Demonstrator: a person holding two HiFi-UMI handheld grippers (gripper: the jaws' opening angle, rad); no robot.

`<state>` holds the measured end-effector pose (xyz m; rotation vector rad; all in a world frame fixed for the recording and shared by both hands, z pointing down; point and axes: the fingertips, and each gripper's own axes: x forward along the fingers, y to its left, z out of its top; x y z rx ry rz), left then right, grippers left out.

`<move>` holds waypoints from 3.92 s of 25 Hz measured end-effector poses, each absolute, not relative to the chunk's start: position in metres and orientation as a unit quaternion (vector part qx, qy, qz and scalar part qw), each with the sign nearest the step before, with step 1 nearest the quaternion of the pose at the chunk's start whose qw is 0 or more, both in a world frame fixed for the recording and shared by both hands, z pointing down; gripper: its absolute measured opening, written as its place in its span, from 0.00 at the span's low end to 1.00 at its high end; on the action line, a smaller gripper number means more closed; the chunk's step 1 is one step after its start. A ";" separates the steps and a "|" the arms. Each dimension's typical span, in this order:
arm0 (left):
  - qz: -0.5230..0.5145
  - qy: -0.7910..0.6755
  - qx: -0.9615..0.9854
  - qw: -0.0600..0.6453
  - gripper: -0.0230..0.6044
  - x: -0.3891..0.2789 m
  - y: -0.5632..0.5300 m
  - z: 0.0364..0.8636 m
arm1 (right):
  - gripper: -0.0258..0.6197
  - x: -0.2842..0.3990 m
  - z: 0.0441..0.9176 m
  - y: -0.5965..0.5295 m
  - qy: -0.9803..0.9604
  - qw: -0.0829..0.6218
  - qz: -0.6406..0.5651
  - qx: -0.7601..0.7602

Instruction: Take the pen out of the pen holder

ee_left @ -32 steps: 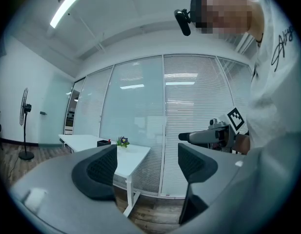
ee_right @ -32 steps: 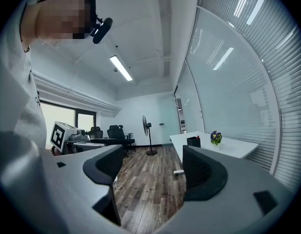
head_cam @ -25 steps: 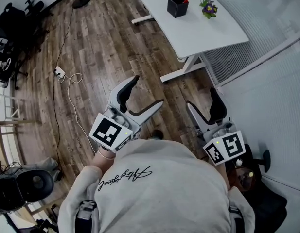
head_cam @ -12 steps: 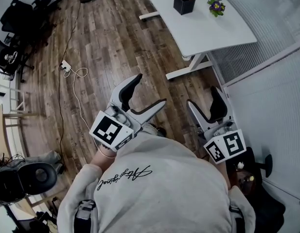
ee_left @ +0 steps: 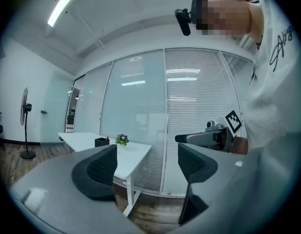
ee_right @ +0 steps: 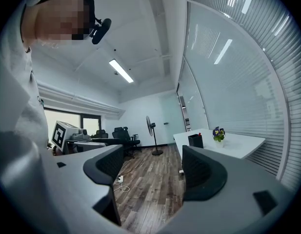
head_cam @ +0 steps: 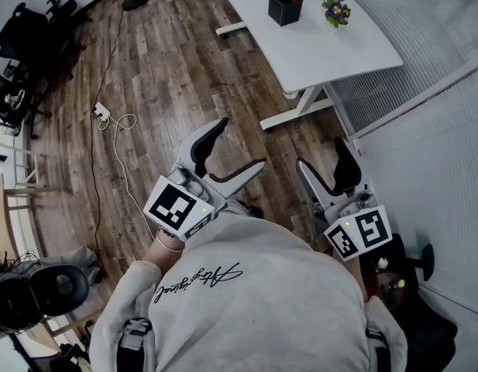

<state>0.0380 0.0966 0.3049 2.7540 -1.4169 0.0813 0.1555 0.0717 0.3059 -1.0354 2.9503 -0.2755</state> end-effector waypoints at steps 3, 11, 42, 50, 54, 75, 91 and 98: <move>0.026 -0.459 0.888 0.022 0.63 0.038 0.095 0.305 | 0.60 0.154 0.306 0.073 0.941 0.001 -0.088 -0.327; 0.024 -0.459 0.888 0.025 0.63 0.037 0.096 0.305 | 0.60 0.154 0.306 0.073 0.940 0.002 -0.090 -0.329; 0.016 -0.484 0.874 0.027 0.63 -0.003 0.056 0.316 | 0.59 0.116 0.314 0.023 0.947 -0.004 -0.089 -0.309; 0.016 -0.473 0.881 0.026 0.63 -0.016 0.004 0.316 | 0.59 0.101 0.316 -0.025 0.944 -0.004 -0.091 -0.318; 0.020 -0.463 0.886 0.025 0.63 -0.024 -0.023 0.317 | 0.59 0.093 0.314 -0.049 0.942 -0.003 -0.087 -0.324; 0.021 -0.409 0.912 0.027 0.63 -0.048 -0.160 0.305 | 0.58 0.067 0.305 -0.172 0.923 -0.006 -0.093 -0.373; 0.014 -0.376 0.926 0.032 0.63 -0.074 -0.240 0.307 | 0.57 0.039 0.303 -0.245 0.910 -0.010 -0.093 -0.404; 0.017 -0.363 0.931 0.034 0.63 -0.083 -0.261 0.310 | 0.57 0.029 0.306 -0.263 0.904 -0.007 -0.097 -0.416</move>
